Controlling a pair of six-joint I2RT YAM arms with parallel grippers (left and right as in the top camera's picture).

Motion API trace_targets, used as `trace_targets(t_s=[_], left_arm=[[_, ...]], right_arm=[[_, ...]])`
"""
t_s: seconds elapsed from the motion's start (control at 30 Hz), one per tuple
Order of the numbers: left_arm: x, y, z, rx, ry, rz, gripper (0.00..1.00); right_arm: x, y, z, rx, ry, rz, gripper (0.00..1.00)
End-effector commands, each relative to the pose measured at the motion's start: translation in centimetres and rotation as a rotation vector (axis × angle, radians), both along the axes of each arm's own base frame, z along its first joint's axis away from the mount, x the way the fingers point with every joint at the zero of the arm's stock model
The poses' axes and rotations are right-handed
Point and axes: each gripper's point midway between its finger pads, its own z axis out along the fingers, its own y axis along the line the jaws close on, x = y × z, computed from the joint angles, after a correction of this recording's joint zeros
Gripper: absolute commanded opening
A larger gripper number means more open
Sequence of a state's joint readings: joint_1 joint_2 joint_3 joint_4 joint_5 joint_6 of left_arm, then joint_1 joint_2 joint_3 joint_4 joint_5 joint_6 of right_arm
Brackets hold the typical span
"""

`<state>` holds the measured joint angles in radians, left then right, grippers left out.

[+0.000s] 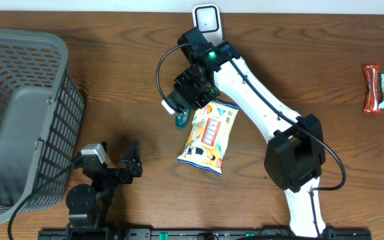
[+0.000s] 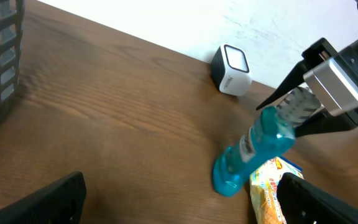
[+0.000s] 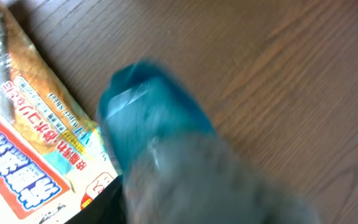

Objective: Scan the item barcode
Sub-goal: 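Grasp the teal bottle with the right gripper and lift it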

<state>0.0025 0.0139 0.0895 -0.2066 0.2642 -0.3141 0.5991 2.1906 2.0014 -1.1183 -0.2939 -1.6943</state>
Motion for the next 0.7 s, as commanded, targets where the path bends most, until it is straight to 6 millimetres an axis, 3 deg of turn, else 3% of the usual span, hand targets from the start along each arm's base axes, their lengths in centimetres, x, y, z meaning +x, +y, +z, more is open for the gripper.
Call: trace_targets(t_s=[0.0, 0.2, 0.27, 0.4, 0.6, 0.67], left_arm=[[-0.1, -0.3, -1.2, -0.001, 0.034, -0.016, 0.98], [-0.1, -0.3, -1.2, -0.001, 0.034, -0.016, 0.98], [-0.1, -0.3, -1.2, -0.001, 0.034, -0.015, 0.98], [-0.1, -0.3, -1.2, -0.001, 0.034, -0.016, 0.98], [-0.1, -0.3, -1.2, -0.001, 0.034, -0.016, 0.98], [-0.1, -0.3, -1.2, -0.001, 0.034, -0.016, 0.98]], right_arm=[[-0.6, 0.8, -0.2, 0.024, 0.065, -0.086, 0.43], [-0.8, 1.0, -0.1, 0.039, 0.119, -0.19, 0.39], [-0.9, 1.2, 0.0, 0.048, 0.146, -0.234, 0.55], [-0.8, 1.6, 0.2, 0.062, 0.173, -0.319, 0.56], [-1.7, 2.2, 0.8, 0.092, 0.228, -0.343, 0.75], [-2.2, 2.8, 1.2, 0.123, 0.253, -0.308, 0.75]])
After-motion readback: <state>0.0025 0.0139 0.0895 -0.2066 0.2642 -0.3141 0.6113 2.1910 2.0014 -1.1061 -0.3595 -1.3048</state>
